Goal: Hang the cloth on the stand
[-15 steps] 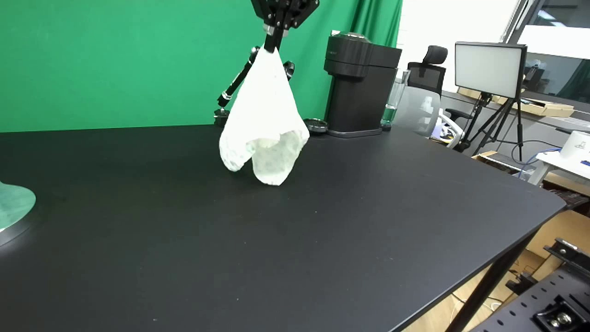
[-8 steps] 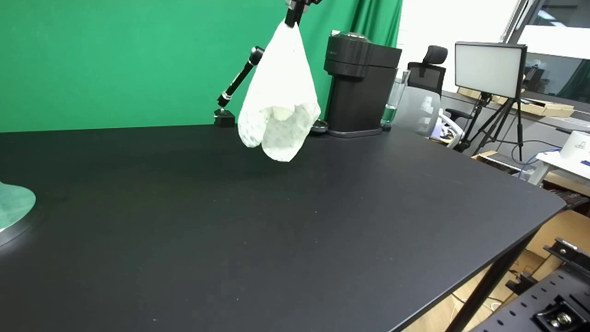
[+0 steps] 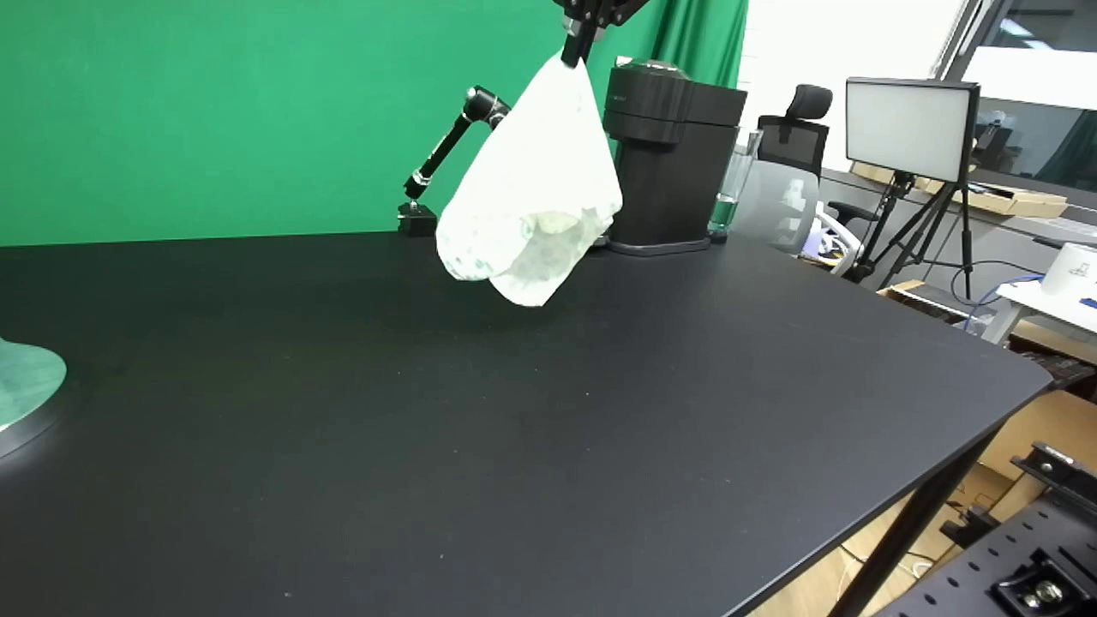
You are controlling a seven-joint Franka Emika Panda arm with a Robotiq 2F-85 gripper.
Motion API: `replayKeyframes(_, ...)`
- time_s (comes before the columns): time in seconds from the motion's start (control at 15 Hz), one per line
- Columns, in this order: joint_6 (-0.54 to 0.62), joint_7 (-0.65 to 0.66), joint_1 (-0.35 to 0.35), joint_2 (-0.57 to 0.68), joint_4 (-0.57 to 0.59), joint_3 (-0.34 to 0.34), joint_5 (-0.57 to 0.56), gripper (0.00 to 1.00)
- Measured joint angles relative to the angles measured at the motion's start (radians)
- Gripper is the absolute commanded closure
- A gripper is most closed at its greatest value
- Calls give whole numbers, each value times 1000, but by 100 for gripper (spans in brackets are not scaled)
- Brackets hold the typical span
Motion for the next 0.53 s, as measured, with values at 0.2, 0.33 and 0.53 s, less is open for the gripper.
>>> replayKeyframes(0.2,0,23,-2,24,1,-1,1,66)
replayKeyframes(0.33,-2,33,-3,41,3,-6,1,52)
replayKeyframes(0.53,-3,39,-4,58,4,-10,2,31)
